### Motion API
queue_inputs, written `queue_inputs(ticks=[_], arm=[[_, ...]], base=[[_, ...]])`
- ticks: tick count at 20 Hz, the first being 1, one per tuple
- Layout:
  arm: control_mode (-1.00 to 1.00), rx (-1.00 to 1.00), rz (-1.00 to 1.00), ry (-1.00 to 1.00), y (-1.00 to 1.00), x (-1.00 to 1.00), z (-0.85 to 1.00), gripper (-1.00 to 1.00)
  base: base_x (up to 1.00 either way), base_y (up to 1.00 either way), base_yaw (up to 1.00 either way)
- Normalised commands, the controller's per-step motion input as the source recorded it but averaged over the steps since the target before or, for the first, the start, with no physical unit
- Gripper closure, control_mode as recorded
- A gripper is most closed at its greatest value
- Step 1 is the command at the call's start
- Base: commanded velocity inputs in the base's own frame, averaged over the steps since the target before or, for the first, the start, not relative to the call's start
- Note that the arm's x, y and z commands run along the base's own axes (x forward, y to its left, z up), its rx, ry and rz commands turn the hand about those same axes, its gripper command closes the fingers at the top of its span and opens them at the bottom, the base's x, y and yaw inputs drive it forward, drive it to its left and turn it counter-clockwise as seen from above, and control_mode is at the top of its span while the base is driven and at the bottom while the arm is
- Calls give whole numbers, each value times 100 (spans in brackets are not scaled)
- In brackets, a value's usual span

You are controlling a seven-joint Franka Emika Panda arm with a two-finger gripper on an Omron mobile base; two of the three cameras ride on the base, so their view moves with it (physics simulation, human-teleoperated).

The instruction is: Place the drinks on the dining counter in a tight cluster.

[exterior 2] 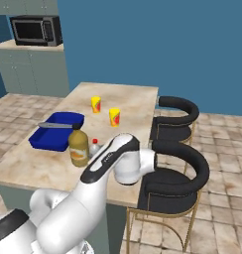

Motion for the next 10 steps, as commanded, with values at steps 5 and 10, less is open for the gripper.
queue_inputs(ticks=[5, 10], arm=[[-100, 1, 5, -1, -9, 25, 0, 100], [-100, -5, 0, -6, 0, 34, -4, 100]], base=[[0, 0, 0], [0, 0, 0]])
